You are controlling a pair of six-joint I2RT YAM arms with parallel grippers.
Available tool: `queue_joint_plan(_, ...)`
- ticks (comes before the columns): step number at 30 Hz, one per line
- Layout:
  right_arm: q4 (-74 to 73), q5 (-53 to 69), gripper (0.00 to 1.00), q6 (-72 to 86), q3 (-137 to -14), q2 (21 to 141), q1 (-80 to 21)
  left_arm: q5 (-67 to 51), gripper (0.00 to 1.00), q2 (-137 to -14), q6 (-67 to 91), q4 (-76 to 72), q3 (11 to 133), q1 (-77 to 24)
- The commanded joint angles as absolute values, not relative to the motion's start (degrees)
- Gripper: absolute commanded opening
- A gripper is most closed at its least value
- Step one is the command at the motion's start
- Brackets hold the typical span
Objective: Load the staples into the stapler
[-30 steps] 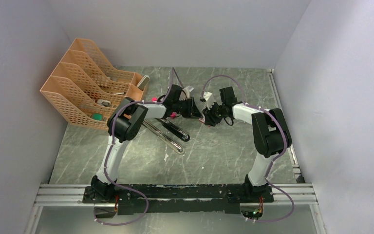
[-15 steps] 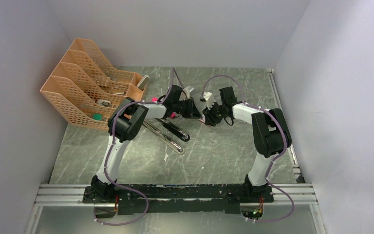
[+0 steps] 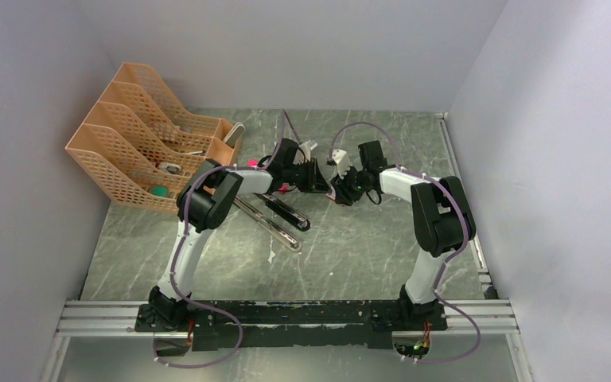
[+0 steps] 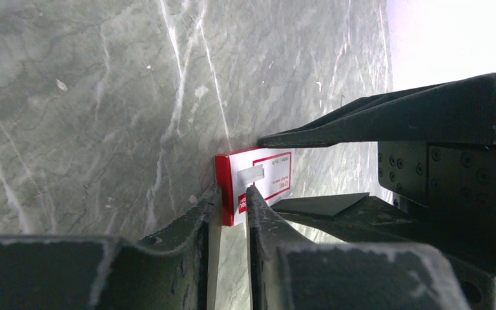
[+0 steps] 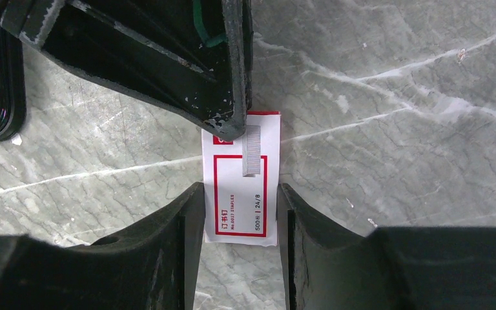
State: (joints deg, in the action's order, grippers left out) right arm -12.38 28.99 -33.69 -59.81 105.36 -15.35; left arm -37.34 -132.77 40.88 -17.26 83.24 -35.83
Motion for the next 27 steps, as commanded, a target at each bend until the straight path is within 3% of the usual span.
queue_joint_plan(1, -9.6, 31.1, 0.45, -33.8, -60.0, 109.2, -17.5, -46.6, 0.2, -133.6, 42.6, -21.6, 86.1, -42.1)
queue_joint_plan(9, -8.9, 31.2, 0.47, -33.6, -59.9, 109.6, -17.9, -47.3, 0.07, -133.4, 42.7, -22.7, 85.9, -42.5)
queue_joint_plan(27, -10.2, 30.1, 0.46, -34.2, -60.1, 109.2, -18.0, -44.6, 0.08, -129.7, 42.2, -22.1, 83.8, -39.5)
